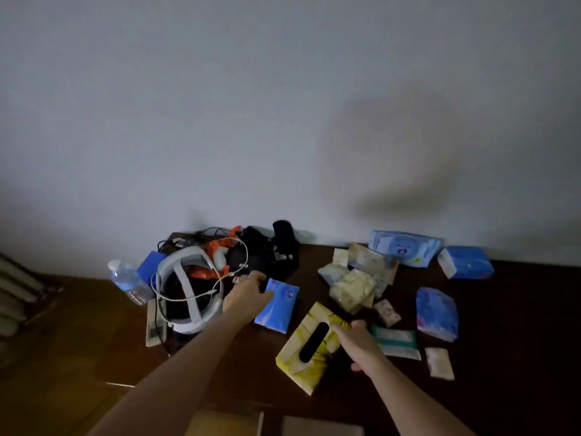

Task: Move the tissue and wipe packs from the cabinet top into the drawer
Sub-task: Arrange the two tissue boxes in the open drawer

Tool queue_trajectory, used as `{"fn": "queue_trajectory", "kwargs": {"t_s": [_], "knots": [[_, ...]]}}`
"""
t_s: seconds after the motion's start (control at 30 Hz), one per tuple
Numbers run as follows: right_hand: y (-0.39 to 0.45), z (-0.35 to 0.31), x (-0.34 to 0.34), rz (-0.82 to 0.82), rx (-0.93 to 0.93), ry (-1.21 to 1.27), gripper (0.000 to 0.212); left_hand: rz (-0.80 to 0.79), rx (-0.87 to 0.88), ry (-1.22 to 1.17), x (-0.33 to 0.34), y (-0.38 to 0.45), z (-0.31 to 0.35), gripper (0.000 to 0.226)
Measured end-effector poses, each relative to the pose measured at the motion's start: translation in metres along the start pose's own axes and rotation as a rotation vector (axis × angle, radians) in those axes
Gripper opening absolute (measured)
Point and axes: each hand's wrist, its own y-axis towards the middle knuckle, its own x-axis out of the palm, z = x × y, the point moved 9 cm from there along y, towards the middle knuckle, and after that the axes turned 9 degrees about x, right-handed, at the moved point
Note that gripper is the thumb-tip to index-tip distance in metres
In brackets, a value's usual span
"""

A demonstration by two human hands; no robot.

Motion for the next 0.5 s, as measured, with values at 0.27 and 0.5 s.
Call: {"fn": "queue_trajectory", "kwargs": {"t_s": [0.27, 0.5], "knots": [[0.064, 0.042, 0.092, 0.087, 0.300, 0.053, 0.098, -0.166, -0.151, 0.147, 0.143, 0.044, -0.046, 0.107], [0.098, 0.054, 0.105, 0.197, 0.141, 0.123, 0.063, -0.088, -0.200, 0.179, 0.178, 0.063, -0.085, 0.137]]}}
